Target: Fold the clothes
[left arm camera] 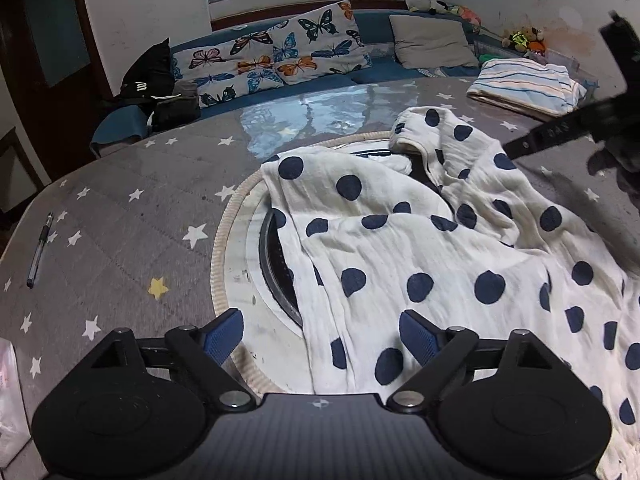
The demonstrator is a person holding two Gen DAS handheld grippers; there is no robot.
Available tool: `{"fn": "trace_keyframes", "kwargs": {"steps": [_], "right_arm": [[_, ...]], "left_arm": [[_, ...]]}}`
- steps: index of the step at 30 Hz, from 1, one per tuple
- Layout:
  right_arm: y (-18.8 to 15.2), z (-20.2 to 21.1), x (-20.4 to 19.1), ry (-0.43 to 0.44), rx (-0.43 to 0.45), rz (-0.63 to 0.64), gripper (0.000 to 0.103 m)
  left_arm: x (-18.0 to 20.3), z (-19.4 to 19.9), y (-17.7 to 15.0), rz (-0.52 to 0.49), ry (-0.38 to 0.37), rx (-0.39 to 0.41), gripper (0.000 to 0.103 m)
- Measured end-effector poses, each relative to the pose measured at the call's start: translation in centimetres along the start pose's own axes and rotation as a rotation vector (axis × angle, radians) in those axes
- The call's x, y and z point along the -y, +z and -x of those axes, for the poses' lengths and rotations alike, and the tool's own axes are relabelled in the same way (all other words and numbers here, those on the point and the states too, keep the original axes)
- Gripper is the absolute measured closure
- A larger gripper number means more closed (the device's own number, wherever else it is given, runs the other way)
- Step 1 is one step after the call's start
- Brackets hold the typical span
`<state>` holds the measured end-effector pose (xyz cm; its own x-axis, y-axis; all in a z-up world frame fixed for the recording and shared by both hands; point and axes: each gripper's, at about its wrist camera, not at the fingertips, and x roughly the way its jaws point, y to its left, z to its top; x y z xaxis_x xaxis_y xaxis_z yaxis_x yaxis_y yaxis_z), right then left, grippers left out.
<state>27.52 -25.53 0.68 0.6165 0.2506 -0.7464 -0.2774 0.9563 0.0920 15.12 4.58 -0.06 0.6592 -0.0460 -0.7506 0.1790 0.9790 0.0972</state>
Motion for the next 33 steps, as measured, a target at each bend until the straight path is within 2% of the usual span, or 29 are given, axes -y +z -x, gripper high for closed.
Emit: {"fn": "trace_keyframes", "kwargs": {"steps": [7,13,33], "right_arm": [[1.9,-2.3,0.3,0.016,0.004,0.006,0.068],[2.8,-3.6,0.5,0.029,0.008,-0.003,0.068],[5.0,-6.8,-0.4,0.04,0.033,0.035,0.068]], "left_arm": [[-0.3,-0.9,0.6,0.007,0.019,-0.007,0.006],[-0.5,-1.6,1.0,0.015,0.035,-0.013,0.001],[-0.7,-2.2,1.8,0.034,0.068,-0.006,0.0]]}}
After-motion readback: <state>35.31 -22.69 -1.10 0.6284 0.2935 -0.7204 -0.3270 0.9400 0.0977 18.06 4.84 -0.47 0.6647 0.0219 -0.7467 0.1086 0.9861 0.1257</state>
